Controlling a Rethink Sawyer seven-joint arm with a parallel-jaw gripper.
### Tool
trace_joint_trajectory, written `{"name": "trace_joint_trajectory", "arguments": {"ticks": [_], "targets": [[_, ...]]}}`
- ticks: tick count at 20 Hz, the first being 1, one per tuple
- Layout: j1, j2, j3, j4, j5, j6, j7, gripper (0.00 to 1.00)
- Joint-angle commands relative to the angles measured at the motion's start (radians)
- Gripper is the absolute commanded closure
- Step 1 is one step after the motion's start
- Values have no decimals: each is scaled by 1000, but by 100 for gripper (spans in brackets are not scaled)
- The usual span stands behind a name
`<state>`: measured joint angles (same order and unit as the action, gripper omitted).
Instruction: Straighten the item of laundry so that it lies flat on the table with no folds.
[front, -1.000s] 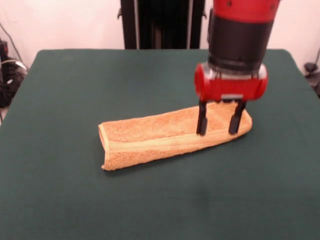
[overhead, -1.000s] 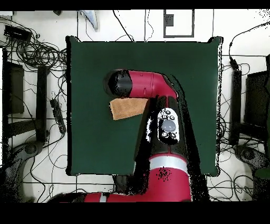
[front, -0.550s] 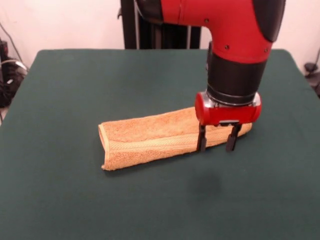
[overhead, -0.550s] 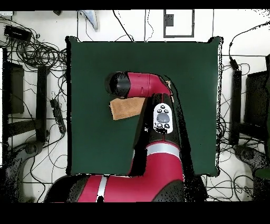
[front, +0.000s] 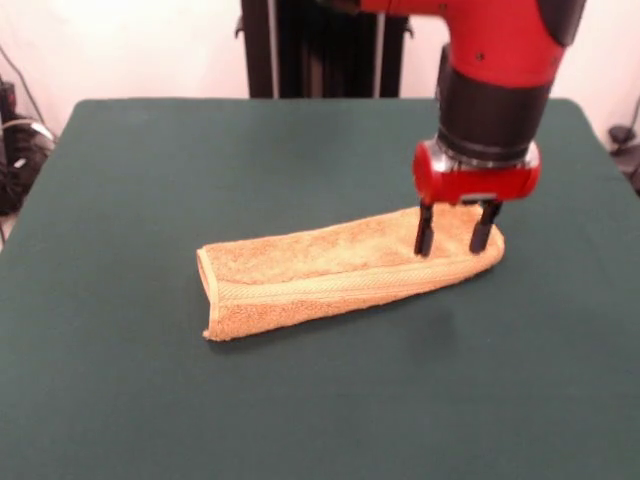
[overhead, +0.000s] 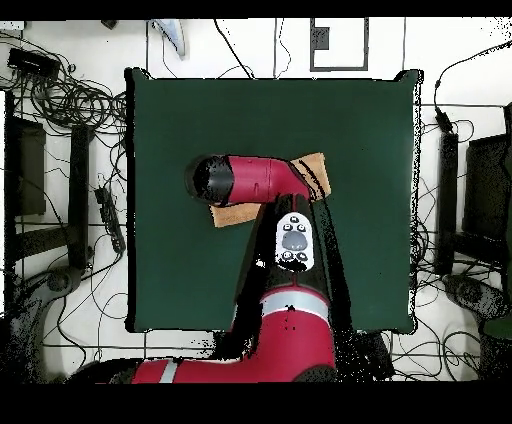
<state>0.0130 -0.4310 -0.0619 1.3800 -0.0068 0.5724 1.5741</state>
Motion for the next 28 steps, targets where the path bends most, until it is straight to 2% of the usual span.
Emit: {"name": "trace_joint_trajectory", "arguments": {"ticks": [1,9,12,15,17,21,28], "targets": [[31,-92,18,213,62,-17,282,0],[29,-103,44,318,97,-97,295,0],[27,-88,65,345,111,-162,305,0],[45,-58,56,340,121,-203,320,0],[71,-18,36,330,126,-276,344,0],[78,40,57,341,163,-385,368,0],[117,84,58,355,224,-472,398,0]]}}
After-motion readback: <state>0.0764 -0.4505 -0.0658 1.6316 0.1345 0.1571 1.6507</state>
